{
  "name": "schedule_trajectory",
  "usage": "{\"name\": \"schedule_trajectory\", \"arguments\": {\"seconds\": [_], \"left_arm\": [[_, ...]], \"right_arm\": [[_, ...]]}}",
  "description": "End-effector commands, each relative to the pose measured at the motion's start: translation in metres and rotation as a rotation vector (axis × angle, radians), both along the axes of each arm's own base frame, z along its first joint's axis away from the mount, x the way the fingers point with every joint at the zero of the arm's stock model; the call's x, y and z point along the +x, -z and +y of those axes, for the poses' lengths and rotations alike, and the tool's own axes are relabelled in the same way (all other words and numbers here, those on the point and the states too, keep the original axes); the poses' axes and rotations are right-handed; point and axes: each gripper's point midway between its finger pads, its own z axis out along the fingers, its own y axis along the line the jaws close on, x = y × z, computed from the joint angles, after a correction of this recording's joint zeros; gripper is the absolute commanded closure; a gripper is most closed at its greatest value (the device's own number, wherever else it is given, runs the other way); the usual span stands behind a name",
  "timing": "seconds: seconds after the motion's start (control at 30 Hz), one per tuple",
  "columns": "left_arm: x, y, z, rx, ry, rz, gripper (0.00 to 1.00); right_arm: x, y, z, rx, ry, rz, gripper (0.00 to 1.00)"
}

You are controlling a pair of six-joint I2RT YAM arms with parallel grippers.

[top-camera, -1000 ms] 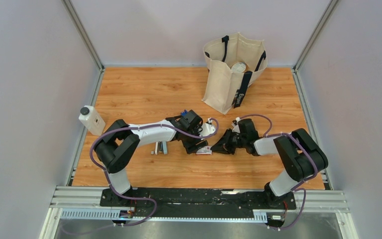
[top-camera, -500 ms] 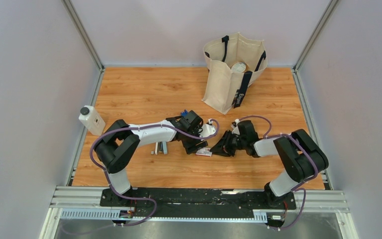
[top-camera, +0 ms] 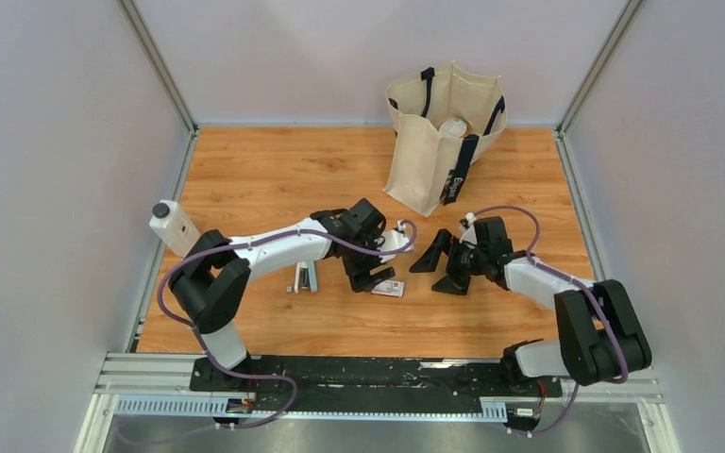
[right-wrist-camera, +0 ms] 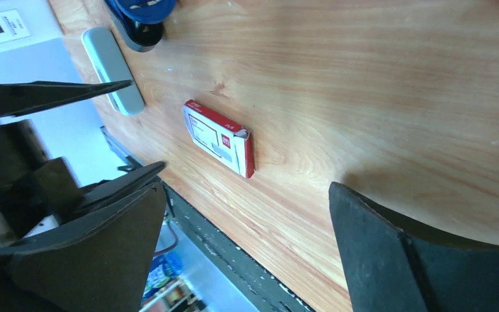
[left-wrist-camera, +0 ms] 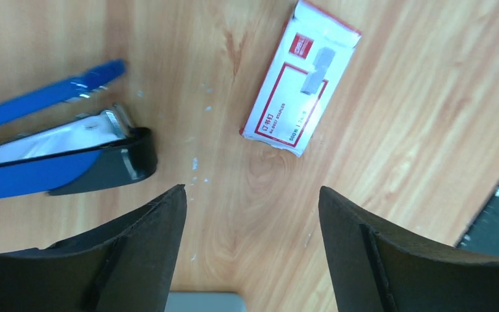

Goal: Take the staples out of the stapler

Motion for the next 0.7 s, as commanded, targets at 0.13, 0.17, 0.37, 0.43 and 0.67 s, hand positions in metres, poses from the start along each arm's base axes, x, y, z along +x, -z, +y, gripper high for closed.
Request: {"name": "schedule_trajectory", "arguments": {"seconds": [0.13, 0.17, 0.37, 0.43, 0.67], "left_arm": [[0.010, -0.147, 0.016, -0.190, -0.002, 0.003, 0.16], [0.010, -0.156, 0.024, -0.197, -0.019, 0.006, 0.16], [0.008, -0.181, 0.071, -0.205, -0.135, -0.027, 0.15], [0.013, -0.185, 0.091, -0.216, -0.221, -0.051, 0.15], [0.005, -0.186, 0.138, -0.232, -0.393, -0.063, 0.14]], "right_arm": [[0.017, -0.048, -0.039, -0.289, -0.032, -0.182, 0.00], [0.019, -0.056, -0.040, -0.296, -0.035, -0.201, 0.00], [0.027, -0.091, -0.037, -0.271, -0.018, -0.285, 0.00], [0.031, -0.100, -0.035, -0.255, -0.005, -0.319, 0.00], [0.041, -0.124, -0.023, -0.266, -0.009, -0.402, 0.00]]}}
